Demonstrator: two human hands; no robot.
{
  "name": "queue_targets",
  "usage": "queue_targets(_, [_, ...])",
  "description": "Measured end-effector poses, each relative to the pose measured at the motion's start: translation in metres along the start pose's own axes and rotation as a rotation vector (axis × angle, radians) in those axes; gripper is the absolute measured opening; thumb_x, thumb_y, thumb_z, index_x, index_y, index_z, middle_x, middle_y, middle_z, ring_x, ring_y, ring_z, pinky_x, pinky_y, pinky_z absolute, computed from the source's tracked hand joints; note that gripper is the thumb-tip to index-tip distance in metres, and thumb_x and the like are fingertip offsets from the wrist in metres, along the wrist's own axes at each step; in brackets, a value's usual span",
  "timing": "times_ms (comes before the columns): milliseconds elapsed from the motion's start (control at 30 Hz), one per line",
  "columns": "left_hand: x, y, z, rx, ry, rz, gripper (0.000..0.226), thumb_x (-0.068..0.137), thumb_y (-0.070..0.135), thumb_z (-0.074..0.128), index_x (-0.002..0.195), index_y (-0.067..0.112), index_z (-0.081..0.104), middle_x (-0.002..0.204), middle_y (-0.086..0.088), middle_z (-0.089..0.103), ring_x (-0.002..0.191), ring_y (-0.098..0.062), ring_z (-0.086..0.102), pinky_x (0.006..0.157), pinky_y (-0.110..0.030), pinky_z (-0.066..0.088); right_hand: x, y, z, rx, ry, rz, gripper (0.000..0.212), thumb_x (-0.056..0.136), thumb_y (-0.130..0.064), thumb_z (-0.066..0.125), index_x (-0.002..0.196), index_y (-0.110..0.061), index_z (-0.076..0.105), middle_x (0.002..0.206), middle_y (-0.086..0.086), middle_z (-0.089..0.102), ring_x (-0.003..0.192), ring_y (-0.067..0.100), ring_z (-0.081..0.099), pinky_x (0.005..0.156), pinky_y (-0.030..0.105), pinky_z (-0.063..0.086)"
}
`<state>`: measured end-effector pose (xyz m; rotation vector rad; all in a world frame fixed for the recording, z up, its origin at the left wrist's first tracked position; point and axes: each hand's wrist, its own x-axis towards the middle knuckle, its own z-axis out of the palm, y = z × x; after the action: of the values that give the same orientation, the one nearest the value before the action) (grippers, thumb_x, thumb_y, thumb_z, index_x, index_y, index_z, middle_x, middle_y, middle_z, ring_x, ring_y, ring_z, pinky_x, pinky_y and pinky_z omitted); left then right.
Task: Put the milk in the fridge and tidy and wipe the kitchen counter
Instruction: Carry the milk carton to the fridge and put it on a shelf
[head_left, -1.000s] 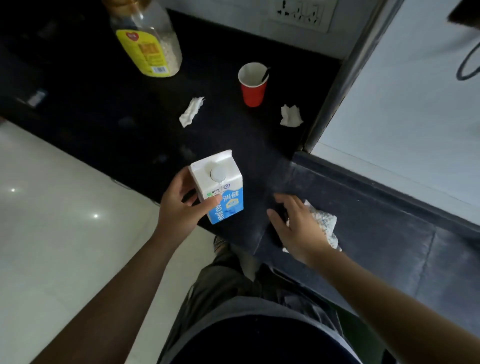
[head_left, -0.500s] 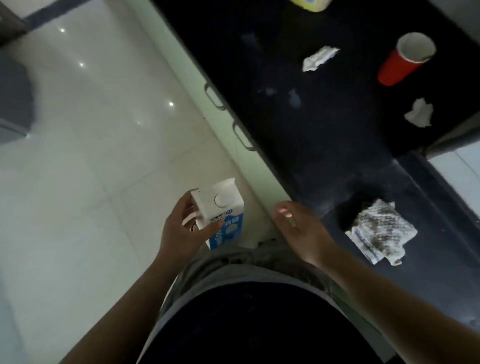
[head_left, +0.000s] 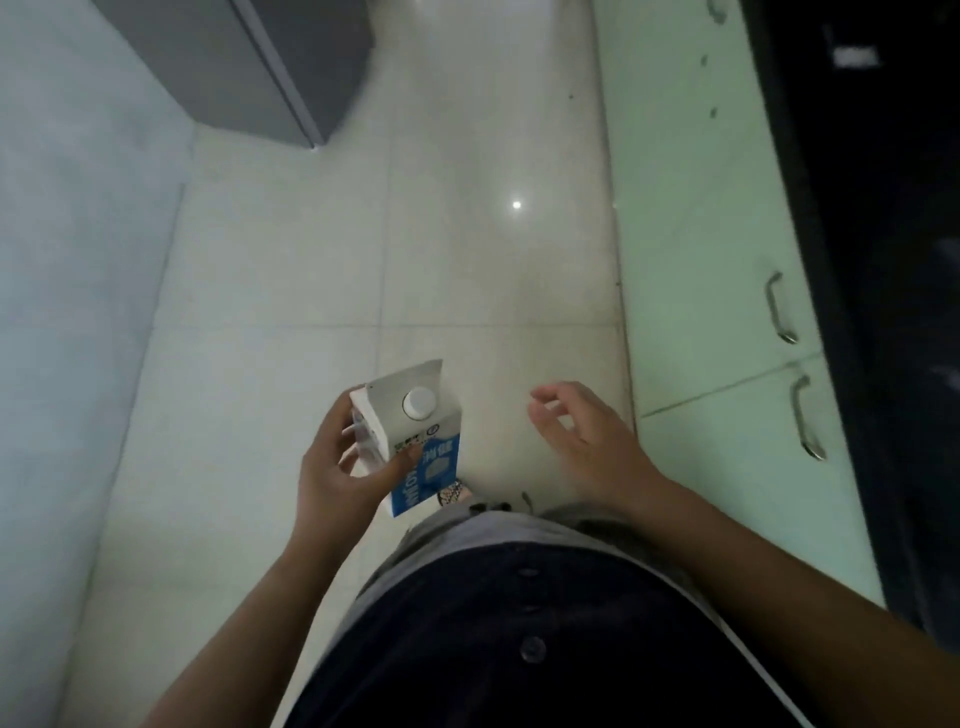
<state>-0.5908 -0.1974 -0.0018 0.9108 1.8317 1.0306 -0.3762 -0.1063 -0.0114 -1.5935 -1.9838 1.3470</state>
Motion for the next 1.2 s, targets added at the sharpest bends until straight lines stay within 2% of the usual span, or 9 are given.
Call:
queue_targets(67, [0.012, -0.010, -0.031, -0.004, 0.083, -0.039, 0.051, 0.066, 0.027, 0.079, 0.096, 0.057, 0.051, 0.095, 0.031, 0.064, 0.095, 0.004, 0.059, 0.076, -0.019, 0.048, 0.028, -0.018, 0.017, -0.030, -0.046, -0.043, 0.034, 0.094, -0.036, 0.044, 0.121, -0.017, 0.052, 0.120, -0.003, 0.054, 0.102, 0.008, 0.050, 0.084, 0.020, 0.037])
queue_targets(200, [0.030, -0.030, -0.078, -0.032, 0.244, -0.143, 0.051, 0.070, 0.017, 0.079, 0.110, 0.036, 0.053, 0.105, 0.013, 0.065, 0.104, -0.015, 0.060, 0.074, -0.023, 0.048, 0.070, -0.053, 0.052, -0.084, -0.173, -0.072, 0.036, 0.094, -0.038, 0.043, 0.123, -0.017, 0.051, 0.122, -0.002, 0.054, 0.103, 0.009, 0.050, 0.087, 0.023, 0.039])
queue_targets(267, [0.039, -0.036, -0.095, -0.061, 0.290, -0.175, 0.051, 0.068, 0.022, 0.081, 0.110, 0.035, 0.054, 0.105, 0.014, 0.065, 0.103, -0.013, 0.060, 0.075, -0.024, 0.048, 0.089, -0.070, 0.068, -0.105, -0.239, -0.099, 0.037, 0.094, -0.040, 0.042, 0.124, -0.019, 0.050, 0.122, -0.004, 0.053, 0.105, 0.008, 0.050, 0.089, 0.025, 0.041])
queue_targets(367, [0.057, -0.038, -0.115, -0.106, 0.337, -0.210, 0.056, 0.057, 0.041, 0.079, 0.107, 0.039, 0.055, 0.099, 0.021, 0.067, 0.098, 0.000, 0.060, 0.073, -0.019, 0.048, 0.125, -0.094, 0.086, -0.156, -0.309, -0.128, 0.037, 0.094, -0.041, 0.041, 0.123, -0.021, 0.051, 0.121, -0.005, 0.054, 0.106, 0.009, 0.051, 0.093, 0.031, 0.043])
queue_targets(500, [0.100, -0.039, -0.136, -0.135, 0.391, -0.233, 0.047, 0.063, 0.030, 0.080, 0.104, 0.036, 0.057, 0.098, 0.017, 0.069, 0.097, -0.003, 0.062, 0.064, -0.010, 0.048, 0.186, -0.123, 0.102, -0.199, -0.358, -0.161, 0.038, 0.093, -0.042, 0.042, 0.122, -0.019, 0.051, 0.117, -0.005, 0.056, 0.104, 0.007, 0.051, 0.092, 0.028, 0.043])
queue_targets(633, [0.172, -0.033, -0.163, -0.139, 0.442, -0.249, 0.048, 0.066, 0.024, 0.083, 0.104, 0.035, 0.058, 0.098, 0.015, 0.069, 0.095, -0.003, 0.063, 0.063, -0.015, 0.050, 0.266, -0.159, 0.118, -0.214, -0.399, -0.203, 0.041, 0.094, -0.041, 0.042, 0.126, -0.015, 0.049, 0.119, -0.003, 0.055, 0.097, 0.003, 0.049, 0.079, 0.016, 0.037])
queue_targets(733, [0.242, -0.016, -0.186, -0.172, 0.480, -0.255, 0.046, 0.066, 0.021, 0.082, 0.103, 0.035, 0.058, 0.096, 0.016, 0.069, 0.095, -0.006, 0.063, 0.060, -0.013, 0.051, 0.342, -0.193, 0.120, -0.254, -0.426, -0.242, 0.042, 0.094, -0.039, 0.043, 0.127, -0.014, 0.047, 0.127, 0.000, 0.051, 0.103, 0.003, 0.044, 0.085, 0.019, 0.033])
queue_targets(900, [0.356, 0.036, -0.229, -0.249, 0.535, -0.225, 0.051, 0.065, 0.022, 0.084, 0.107, 0.037, 0.059, 0.100, 0.013, 0.068, 0.099, -0.011, 0.062, 0.062, -0.013, 0.049, 0.464, -0.270, 0.100, -0.298, -0.391, -0.321, 0.042, 0.094, -0.042, 0.041, 0.128, -0.018, 0.046, 0.131, -0.001, 0.049, 0.116, 0.009, 0.045, 0.098, 0.028, 0.039])
queue_targets(1200, [0.504, 0.081, -0.282, -0.241, 0.566, -0.193, 0.049, 0.068, 0.017, 0.080, 0.106, 0.037, 0.054, 0.103, 0.015, 0.063, 0.100, -0.008, 0.058, 0.064, -0.017, 0.047, 0.593, -0.335, 0.110, -0.278, -0.373, -0.290, 0.042, 0.094, -0.044, 0.040, 0.128, -0.020, 0.045, 0.131, -0.002, 0.049, 0.112, 0.006, 0.044, 0.092, 0.024, 0.037])
